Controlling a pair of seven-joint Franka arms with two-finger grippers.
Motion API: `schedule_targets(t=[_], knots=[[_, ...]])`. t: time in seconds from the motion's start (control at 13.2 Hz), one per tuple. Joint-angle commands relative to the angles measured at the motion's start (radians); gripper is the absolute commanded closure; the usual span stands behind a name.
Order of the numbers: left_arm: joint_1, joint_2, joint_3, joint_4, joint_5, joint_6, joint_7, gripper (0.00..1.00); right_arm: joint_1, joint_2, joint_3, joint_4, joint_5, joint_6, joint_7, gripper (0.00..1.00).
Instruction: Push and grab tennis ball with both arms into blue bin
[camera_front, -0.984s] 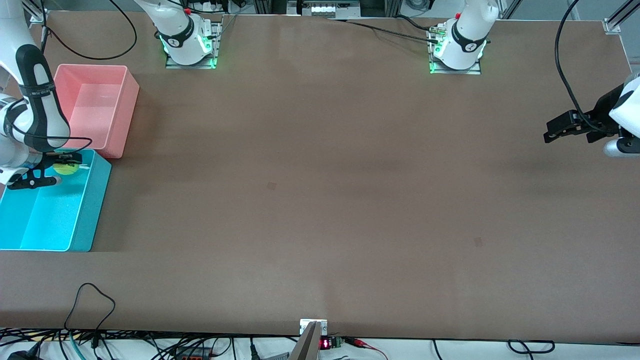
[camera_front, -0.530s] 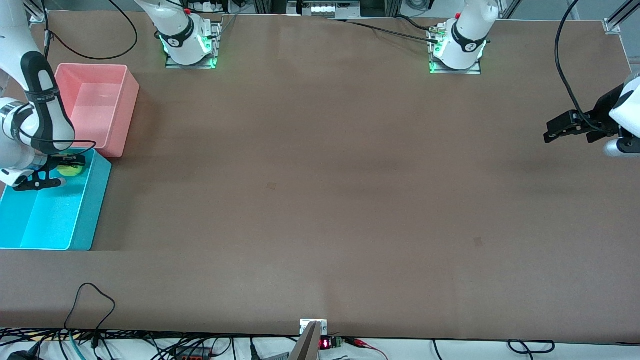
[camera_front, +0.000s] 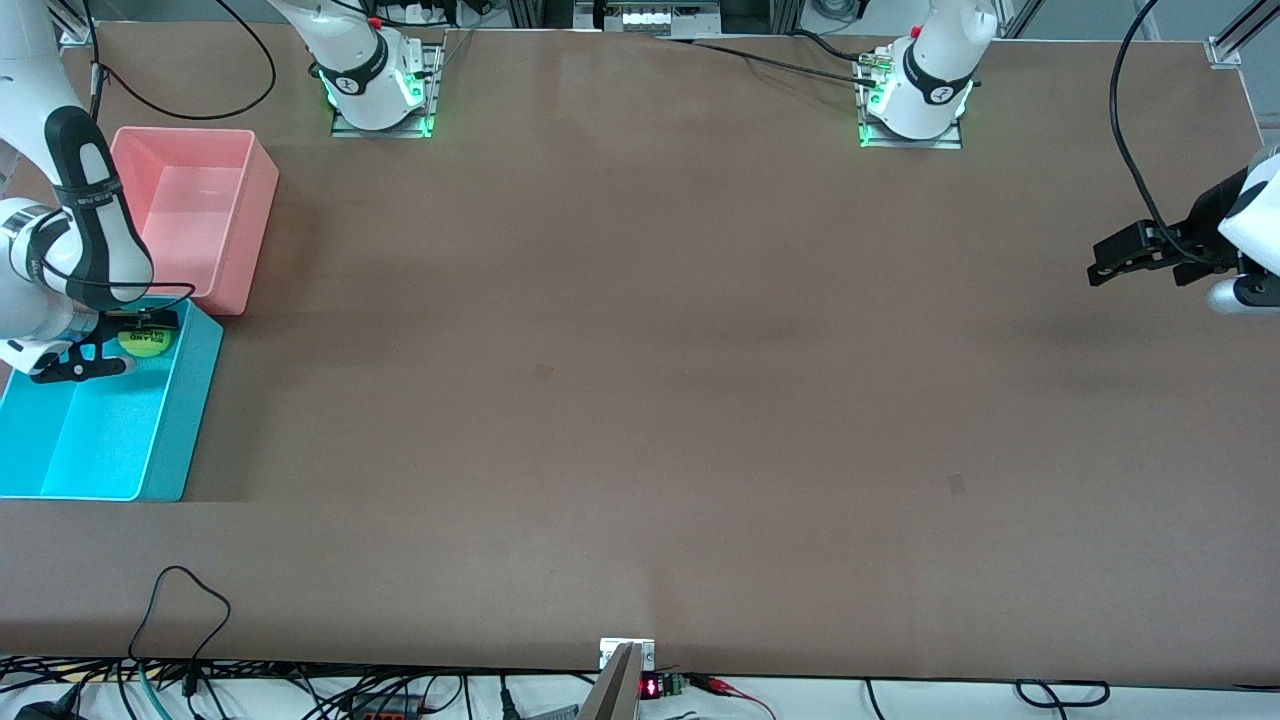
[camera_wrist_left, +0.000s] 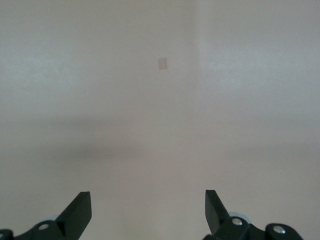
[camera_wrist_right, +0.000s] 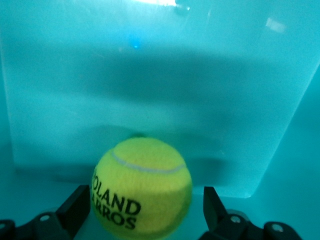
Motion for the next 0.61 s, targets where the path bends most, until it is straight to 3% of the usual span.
schedule_targets(t=[0.0,0.53], knots=[[0.000,-0.014,-0.003,-0.004,0.008,0.005,0.005,0.00,-0.008,-0.086,0.038,0.013,0.003,-0.021,-0.001,0.00],[-0.003,-0.012,-0.003,0.000,0.010,0.010,0.007,0.00,0.045,-0.417,0.145,0.057,0.023,-0.283,-0.002,0.00]])
